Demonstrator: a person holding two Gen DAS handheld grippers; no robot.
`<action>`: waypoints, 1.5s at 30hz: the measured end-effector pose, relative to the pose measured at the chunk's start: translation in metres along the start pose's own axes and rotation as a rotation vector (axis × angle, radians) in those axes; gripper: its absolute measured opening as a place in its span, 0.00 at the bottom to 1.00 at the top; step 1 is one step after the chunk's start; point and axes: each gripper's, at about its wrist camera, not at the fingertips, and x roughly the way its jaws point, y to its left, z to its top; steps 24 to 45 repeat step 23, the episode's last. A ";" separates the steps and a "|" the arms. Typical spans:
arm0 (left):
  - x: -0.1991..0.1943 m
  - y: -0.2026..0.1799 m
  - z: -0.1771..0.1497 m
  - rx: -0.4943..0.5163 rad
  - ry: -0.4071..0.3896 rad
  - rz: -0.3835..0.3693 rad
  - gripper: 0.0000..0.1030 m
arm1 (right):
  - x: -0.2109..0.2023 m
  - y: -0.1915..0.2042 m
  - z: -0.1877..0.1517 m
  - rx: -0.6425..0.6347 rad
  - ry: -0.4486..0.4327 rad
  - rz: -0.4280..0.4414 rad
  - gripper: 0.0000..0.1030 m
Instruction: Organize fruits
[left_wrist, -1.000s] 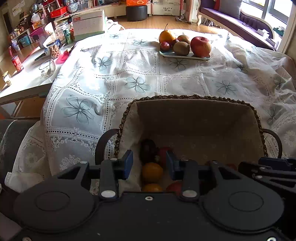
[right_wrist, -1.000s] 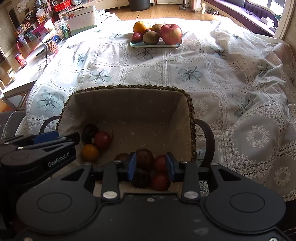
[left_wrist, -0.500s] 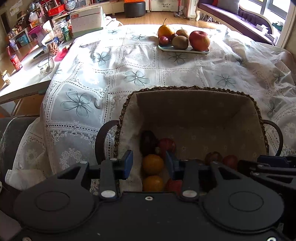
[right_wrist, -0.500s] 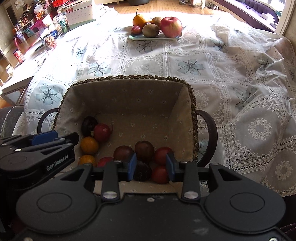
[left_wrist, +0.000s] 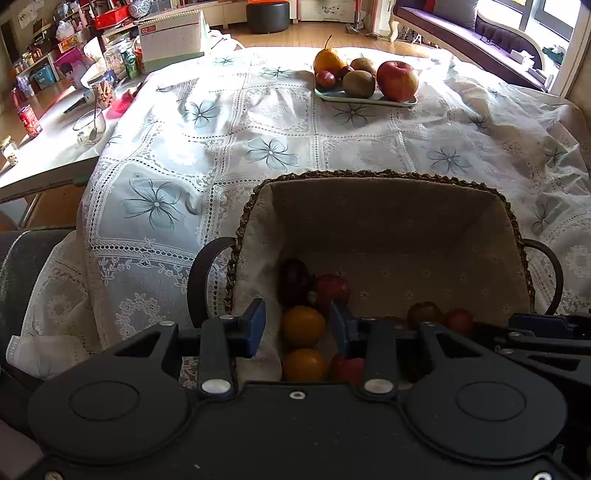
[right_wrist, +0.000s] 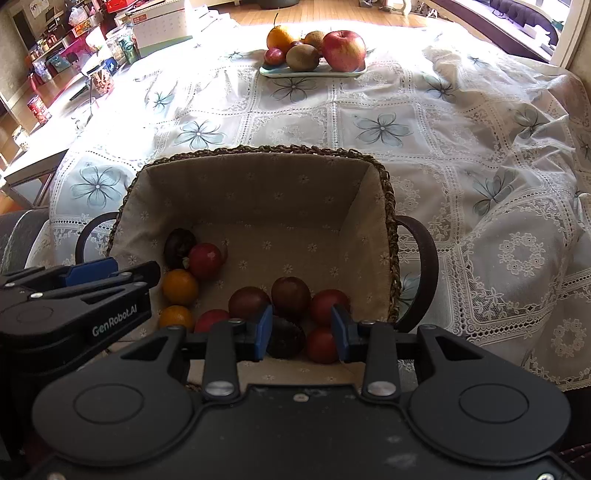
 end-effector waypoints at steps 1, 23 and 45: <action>0.000 0.000 0.000 -0.002 0.003 -0.005 0.46 | 0.000 0.000 0.000 -0.001 0.001 0.001 0.36; 0.003 -0.001 -0.002 -0.005 0.018 -0.021 0.46 | 0.007 0.000 0.000 0.001 0.017 0.007 0.36; 0.003 -0.001 -0.002 -0.005 0.018 -0.021 0.46 | 0.007 0.000 0.000 0.001 0.017 0.007 0.36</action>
